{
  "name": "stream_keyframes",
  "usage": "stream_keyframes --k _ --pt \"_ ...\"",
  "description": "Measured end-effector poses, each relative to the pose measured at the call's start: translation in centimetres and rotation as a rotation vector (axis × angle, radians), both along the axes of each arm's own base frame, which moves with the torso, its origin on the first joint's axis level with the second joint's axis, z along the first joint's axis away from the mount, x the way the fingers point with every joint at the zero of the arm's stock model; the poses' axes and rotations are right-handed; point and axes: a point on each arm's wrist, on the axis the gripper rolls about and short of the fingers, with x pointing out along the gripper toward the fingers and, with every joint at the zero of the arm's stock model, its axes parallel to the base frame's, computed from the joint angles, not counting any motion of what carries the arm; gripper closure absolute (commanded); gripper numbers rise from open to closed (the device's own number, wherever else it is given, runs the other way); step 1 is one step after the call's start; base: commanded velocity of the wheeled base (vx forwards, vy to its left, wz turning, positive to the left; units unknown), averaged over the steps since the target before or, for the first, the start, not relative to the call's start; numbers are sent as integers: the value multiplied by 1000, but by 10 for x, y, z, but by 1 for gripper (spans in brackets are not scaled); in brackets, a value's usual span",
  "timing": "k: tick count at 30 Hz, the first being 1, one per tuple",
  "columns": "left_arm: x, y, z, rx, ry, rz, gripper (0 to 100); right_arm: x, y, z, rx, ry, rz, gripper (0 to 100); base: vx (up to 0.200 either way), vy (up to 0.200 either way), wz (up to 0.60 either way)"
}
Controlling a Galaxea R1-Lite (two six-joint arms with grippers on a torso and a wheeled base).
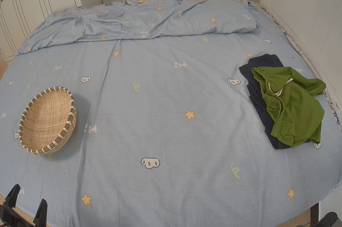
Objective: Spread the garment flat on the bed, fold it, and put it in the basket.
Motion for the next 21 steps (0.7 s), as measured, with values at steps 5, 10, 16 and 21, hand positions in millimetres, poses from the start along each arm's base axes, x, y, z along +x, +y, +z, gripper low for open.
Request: stream_keyframes --k 5,10,16,21 --pt "0 0 0 0 0 0 0 37 4 16 -32 161 21 0 0 0 0" --pt "0 0 0 0 0 -1 0 84 10 27 -65 308 31 0 0 0 0" --pt "0 0 0 0 0 0 0 153 23 33 -117 412 -3 0 0 0 0" --pt "0 0 0 0 0 0 0 217 40 25 -172 463 -51 0 0 0 0"
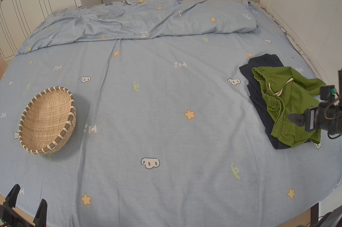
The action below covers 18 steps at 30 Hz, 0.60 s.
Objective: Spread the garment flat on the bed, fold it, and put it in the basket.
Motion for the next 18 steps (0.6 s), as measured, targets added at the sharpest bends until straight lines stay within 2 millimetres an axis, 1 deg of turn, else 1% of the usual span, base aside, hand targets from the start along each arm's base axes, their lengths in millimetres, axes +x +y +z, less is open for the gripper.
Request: stream_keyframes --k 4,9,14,18 --pt "0 0 0 0 0 0 0 51 15 -13 -44 24 -30 0 0 0 0" --pt "0 0 0 0 0 0 0 106 30 -24 -70 -29 -63 0 0 0 0" --pt "0 0 0 0 0 0 0 140 38 -39 -112 -32 -111 0 0 0 0" --pt "0 0 0 0 0 0 0 161 35 -49 -124 -30 -143 0 0 0 0"
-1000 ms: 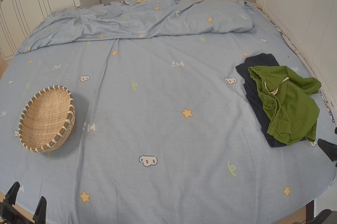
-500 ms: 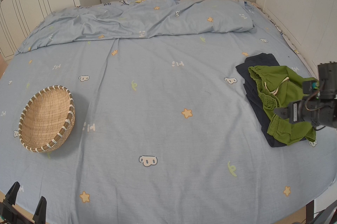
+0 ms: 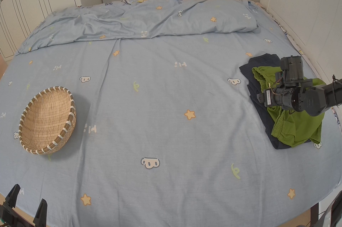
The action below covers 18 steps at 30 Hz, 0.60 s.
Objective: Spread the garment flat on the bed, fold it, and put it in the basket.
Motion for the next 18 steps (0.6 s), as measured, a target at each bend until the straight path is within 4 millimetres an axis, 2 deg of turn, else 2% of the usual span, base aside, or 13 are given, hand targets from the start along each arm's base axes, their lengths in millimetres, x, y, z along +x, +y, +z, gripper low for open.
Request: stream_keyframes --k 9,15,16,18 --pt "0 0 0 0 0 0 0 25 -9 -10 0 -12 -31 0 0 0 0" --pt "0 0 0 0 0 0 0 29 -8 -13 -7 -6 -28 0 0 0 0" --pt "0 0 0 0 0 0 0 30 -9 -13 -8 -6 -29 100 0 0 0" --pt "0 0 0 0 0 0 0 31 -9 -13 -9 -6 -29 100 0 0 0"
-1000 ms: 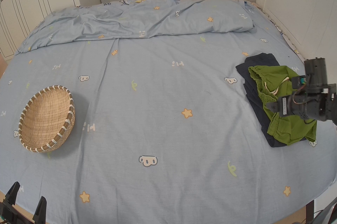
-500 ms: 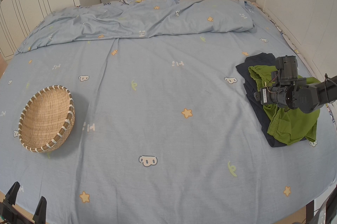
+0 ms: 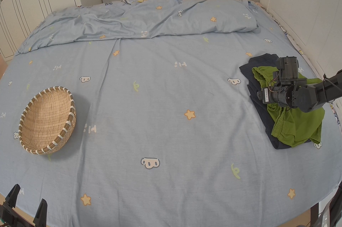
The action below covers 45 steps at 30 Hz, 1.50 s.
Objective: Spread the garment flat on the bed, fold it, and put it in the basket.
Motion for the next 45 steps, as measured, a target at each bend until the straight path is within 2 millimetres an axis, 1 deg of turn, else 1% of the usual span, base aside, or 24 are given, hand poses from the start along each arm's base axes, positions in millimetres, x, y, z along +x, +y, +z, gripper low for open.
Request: stream_keyframes --k 12,17,20,23,26,31,34,38,40,42,45 --pt "0 0 0 0 0 -1 0 7 -1 -12 -6 26 -5 100 0 0 0" --pt "0 0 0 0 0 -1 0 10 0 -9 -2 19 -3 100 0 0 0" --pt "0 0 0 0 0 -1 0 8 2 -3 3 31 4 100 0 0 0" --pt "0 0 0 0 0 0 0 1 6 9 8 64 15 100 0 0 0" --pt "0 0 0 0 0 -1 0 -6 12 27 42 98 38 100 0 0 0" --pt "0 0 0 0 0 -1 0 -20 26 67 159 162 97 100 0 0 0" --pt "0 0 0 0 0 -1 0 -32 38 100 248 185 138 100 0 0 0" --pt "0 0 0 0 0 -1 0 -51 52 129 337 234 176 100 0 0 0" --pt "0 0 0 0 0 -1 0 -59 62 138 378 253 198 100 0 0 0" --pt "0 0 0 0 0 -1 0 -64 74 142 421 262 212 100 0 0 0" --pt "0 0 0 0 0 0 0 -70 100 146 497 248 248 100 0 0 0"
